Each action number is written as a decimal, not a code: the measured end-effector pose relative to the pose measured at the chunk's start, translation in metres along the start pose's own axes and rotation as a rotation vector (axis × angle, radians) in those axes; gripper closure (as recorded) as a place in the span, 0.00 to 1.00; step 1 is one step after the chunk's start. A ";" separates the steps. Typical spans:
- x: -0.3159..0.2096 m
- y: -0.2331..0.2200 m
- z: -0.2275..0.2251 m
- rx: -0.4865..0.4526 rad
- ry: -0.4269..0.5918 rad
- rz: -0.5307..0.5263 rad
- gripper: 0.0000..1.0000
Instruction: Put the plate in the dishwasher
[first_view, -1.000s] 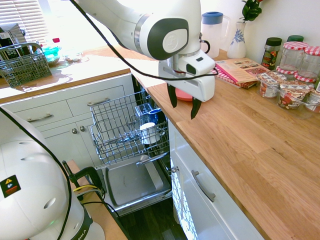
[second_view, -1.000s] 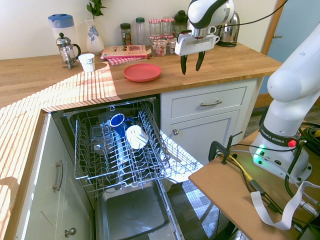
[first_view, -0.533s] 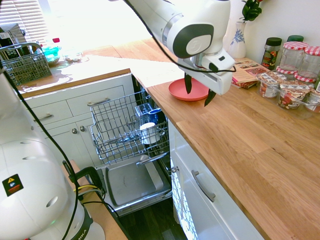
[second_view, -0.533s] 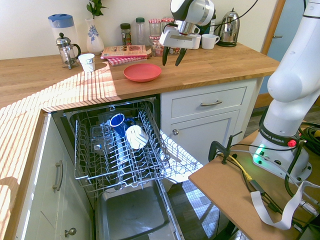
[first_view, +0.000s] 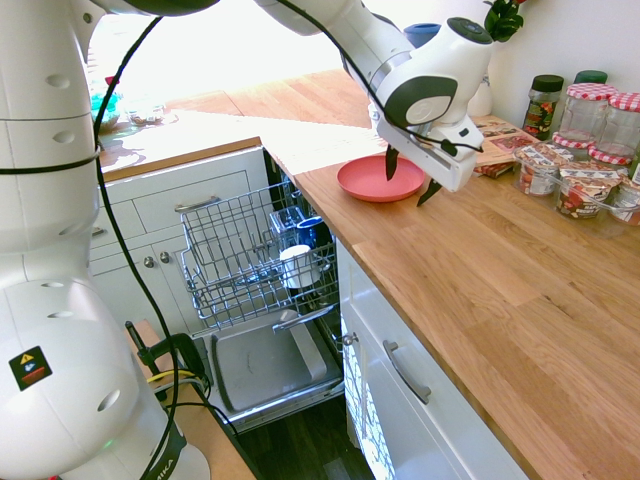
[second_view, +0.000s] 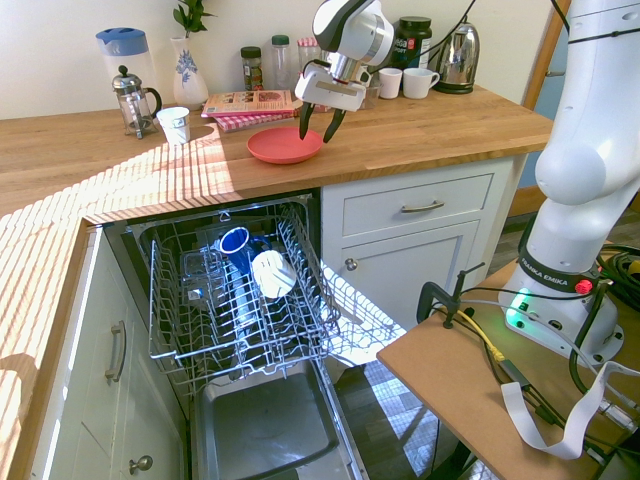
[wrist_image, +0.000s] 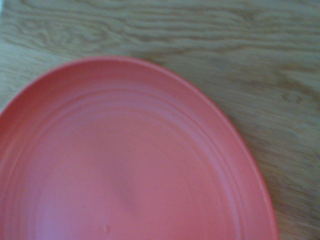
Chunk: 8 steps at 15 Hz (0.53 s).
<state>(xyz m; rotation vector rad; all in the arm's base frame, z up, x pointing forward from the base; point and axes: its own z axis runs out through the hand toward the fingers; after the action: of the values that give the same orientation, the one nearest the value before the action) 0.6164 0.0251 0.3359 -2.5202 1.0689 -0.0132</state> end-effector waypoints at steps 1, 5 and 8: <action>0.001 -0.001 0.001 0.009 -0.005 -0.002 1.00; 0.003 -0.003 0.006 0.012 -0.013 -0.005 1.00; 0.002 -0.005 0.009 0.009 -0.021 -0.008 1.00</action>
<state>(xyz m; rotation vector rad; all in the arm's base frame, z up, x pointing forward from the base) 0.6230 0.0299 0.3293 -2.5116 1.0478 0.0065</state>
